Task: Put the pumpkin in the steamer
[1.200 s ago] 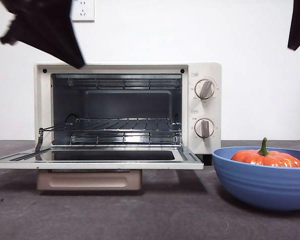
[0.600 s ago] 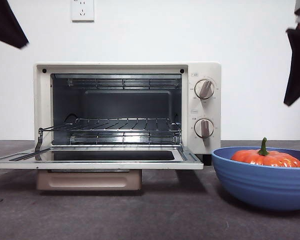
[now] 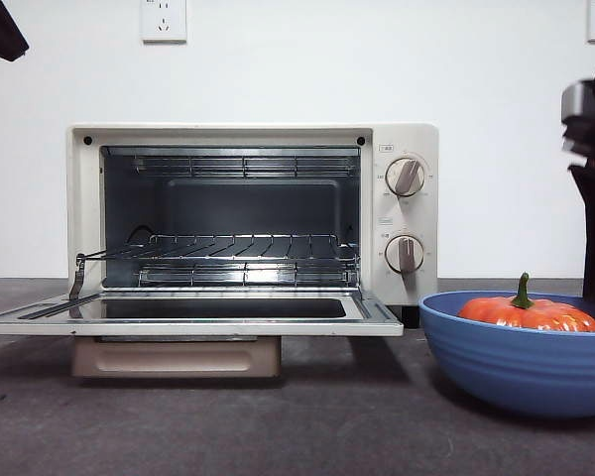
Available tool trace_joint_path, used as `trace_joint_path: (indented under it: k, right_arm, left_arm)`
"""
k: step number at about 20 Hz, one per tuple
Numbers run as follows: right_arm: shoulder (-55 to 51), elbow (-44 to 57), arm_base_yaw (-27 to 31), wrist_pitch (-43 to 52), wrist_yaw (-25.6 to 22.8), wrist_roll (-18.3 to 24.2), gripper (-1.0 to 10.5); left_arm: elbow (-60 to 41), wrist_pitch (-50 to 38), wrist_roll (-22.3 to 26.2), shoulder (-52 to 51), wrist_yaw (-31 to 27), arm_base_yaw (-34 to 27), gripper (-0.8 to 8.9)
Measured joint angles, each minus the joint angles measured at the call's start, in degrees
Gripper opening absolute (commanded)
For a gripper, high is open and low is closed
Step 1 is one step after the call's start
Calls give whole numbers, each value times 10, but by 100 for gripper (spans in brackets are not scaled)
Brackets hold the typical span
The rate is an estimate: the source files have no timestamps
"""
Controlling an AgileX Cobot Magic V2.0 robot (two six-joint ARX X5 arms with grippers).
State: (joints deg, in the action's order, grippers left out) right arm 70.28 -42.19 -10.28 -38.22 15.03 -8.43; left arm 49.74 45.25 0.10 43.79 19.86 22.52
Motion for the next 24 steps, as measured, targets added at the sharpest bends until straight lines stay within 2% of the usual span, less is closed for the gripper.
trace_joint_path:
  k: [13, 20, 24]
  right_arm:
    - [35, 0, -25, 5, -17, -3, 10]
    - [23, 0, -29, 0, -18, -10, 10]
    - [-17, -37, -58, -42, -17, -22, 10]
  left_arm:
    - [0, 0, 0, 0, 0, 0, 14]
    - [0, 0, 0, 0, 0, 0, 14]
    - [0, 0, 0, 0, 0, 0, 14]
